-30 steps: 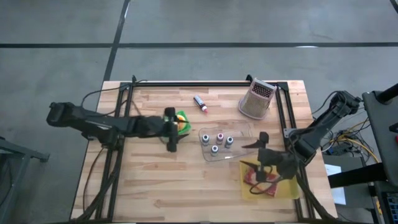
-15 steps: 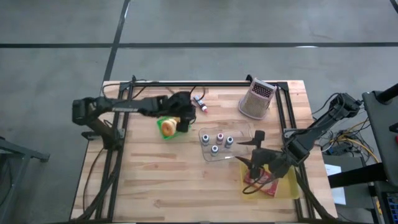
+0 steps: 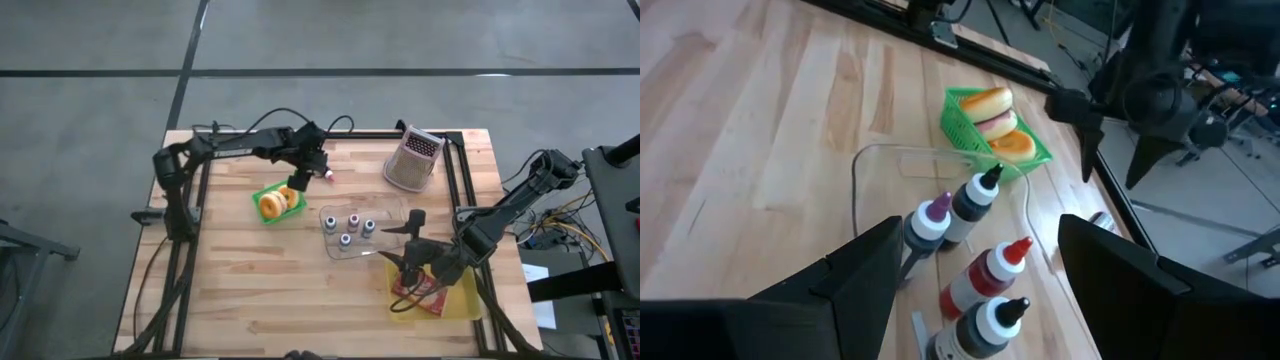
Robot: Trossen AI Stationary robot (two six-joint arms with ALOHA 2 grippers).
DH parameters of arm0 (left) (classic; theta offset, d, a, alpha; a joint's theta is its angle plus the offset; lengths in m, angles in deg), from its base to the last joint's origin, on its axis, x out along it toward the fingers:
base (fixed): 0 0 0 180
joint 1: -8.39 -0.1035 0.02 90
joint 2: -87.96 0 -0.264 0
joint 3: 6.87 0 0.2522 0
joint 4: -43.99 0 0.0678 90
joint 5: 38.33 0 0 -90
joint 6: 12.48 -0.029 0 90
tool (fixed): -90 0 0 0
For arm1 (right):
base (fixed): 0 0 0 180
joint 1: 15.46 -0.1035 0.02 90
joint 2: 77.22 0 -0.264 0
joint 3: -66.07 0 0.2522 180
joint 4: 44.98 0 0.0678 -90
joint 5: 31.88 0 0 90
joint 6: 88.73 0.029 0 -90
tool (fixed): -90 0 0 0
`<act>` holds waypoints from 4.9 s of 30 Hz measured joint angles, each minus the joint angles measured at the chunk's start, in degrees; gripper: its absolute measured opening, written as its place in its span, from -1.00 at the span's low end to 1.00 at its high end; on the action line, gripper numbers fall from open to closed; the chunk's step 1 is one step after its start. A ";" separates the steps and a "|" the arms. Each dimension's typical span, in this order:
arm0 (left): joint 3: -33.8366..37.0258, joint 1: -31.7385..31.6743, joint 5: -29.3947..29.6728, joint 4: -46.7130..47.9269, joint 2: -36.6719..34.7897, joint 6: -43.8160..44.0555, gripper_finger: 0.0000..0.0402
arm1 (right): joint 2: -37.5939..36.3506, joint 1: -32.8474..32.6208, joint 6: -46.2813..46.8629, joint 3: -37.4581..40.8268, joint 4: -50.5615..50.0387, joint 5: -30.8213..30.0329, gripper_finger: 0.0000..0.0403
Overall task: Pick & Place Food Item
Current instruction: Put the pink food coloring bottle into the transparent bin
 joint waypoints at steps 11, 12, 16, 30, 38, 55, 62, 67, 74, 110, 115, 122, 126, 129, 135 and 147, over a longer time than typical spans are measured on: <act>-3.20 -4.49 -0.70 -1.09 5.25 -12.64 0.28 | -0.02 0.00 0.42 0.76 0.02 0.15 0.30; -3.20 -4.94 -0.73 -0.97 5.46 -13.14 0.28 | -0.02 0.00 0.44 0.78 0.02 0.15 0.30; -3.20 -6.40 -1.77 -1.41 5.77 -16.03 0.28 | -0.15 0.00 0.44 0.78 0.04 0.13 0.30; -3.26 -7.65 -8.99 -2.61 6.11 -15.95 0.28 | -0.72 0.04 0.64 0.82 0.22 0.00 0.30; -6.05 -7.60 -8.94 -0.15 11.04 -14.80 0.28 | -0.72 0.04 1.37 0.82 0.68 -0.01 0.30; -9.75 -7.77 -7.16 3.57 17.71 -17.54 0.22 | -0.72 0.04 2.11 0.82 0.58 -1.24 0.27; -9.75 -7.77 -7.19 3.83 17.72 -17.59 -0.15 | -0.70 0.04 2.10 0.82 0.61 -1.38 0.23; -9.75 -7.60 -6.99 3.78 17.71 -17.33 -0.45 | -0.70 0.04 2.12 0.82 0.61 -1.38 0.24; -9.67 -7.55 -4.76 2.64 17.42 -15.26 -0.59 | -0.70 0.04 2.12 0.82 0.61 -1.40 0.24; 12.31 -3.09 -34.46 -44.33 -10.15 22.45 -0.64 | -0.68 0.04 -3.80 4.98 14.16 -1.46 0.23; 27.25 0.23 -33.80 -64.80 -18.46 32.41 -0.65 | -0.66 0.60 -16.70 8.21 32.33 -0.92 0.21; 40.45 8.39 -22.77 -76.96 -24.70 34.07 -0.65 | -0.68 8.97 -25.21 9.99 45.90 11.78 0.17; 45.33 12.71 -17.96 -84.26 -24.88 34.16 -0.65 | -0.66 16.56 -22.22 8.05 44.34 21.94 0.17; 47.47 14.89 -14.39 -85.05 -24.87 34.15 -0.65 | -1.10 21.01 -19.04 4.55 36.86 27.06 0.17; 51.33 18.07 -10.56 -89.01 -24.87 34.19 -0.65 | -0.66 26.66 -12.99 -7.82 15.86 34.96 0.17; 53.47 19.68 -9.79 -94.50 -20.51 35.33 -0.66 | 5.75 31.23 -8.28 -26.08 -8.45 43.80 0.17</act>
